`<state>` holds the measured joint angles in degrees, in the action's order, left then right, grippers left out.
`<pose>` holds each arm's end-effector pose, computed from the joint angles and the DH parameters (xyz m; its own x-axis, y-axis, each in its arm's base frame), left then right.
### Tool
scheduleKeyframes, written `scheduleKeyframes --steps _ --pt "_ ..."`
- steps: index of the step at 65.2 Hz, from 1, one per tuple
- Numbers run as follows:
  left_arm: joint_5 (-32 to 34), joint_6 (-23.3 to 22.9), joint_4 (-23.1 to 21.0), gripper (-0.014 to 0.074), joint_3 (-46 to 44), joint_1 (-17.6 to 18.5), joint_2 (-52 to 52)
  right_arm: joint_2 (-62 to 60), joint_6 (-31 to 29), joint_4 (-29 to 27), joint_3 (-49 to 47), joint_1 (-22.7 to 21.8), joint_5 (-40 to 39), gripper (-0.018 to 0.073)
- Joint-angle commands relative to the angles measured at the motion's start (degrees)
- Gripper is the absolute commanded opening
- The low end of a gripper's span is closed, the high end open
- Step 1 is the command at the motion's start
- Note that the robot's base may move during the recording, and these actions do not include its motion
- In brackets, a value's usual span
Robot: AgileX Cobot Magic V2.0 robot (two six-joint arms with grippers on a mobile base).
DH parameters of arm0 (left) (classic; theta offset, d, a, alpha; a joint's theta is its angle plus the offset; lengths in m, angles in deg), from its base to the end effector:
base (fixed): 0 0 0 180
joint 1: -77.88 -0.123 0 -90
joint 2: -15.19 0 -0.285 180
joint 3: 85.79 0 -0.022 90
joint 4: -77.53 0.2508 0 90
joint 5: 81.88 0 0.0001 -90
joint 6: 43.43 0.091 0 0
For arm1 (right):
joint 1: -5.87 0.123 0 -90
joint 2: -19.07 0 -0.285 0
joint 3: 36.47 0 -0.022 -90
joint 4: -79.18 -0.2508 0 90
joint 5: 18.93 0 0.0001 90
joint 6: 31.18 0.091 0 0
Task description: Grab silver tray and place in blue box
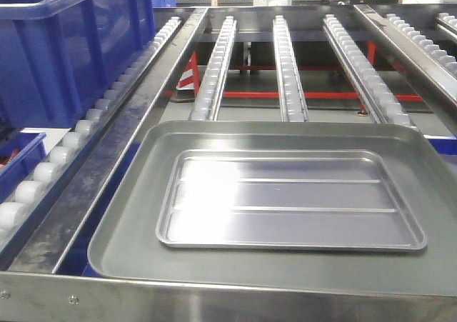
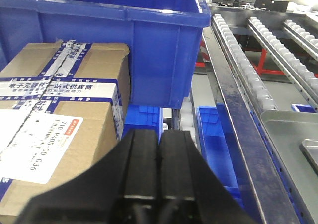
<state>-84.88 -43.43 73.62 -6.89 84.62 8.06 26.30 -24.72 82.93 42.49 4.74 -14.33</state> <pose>0.0564 -0.0070 0.1991 0.0087 -0.0696 -0.9975 0.1218 0.9902 -0.0680 0.0570 -0.0016 0.1961 -0.0124 0.0477 -0.9988 0.0256 0.9985 0.0474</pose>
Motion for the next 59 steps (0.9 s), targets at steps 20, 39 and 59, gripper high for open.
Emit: scheduleKeyframes --steps 20,39,59 --pt "5.2 0.0 -0.4 -0.0105 -0.2 0.1 1.1 -1.2 -0.5 0.0 0.2 0.1 -5.1 0.0051" --pt "8.4 0.0 -0.4 -0.0105 -0.2 0.1 1.1 -1.2 -0.5 0.0 0.2 0.1 -5.6 0.0051" --pt "3.0 0.0 3.9 -0.0104 -17.3 0.1 -2.0 -0.2 -0.5 0.0 -12.6 0.1 -7.9 0.0051"
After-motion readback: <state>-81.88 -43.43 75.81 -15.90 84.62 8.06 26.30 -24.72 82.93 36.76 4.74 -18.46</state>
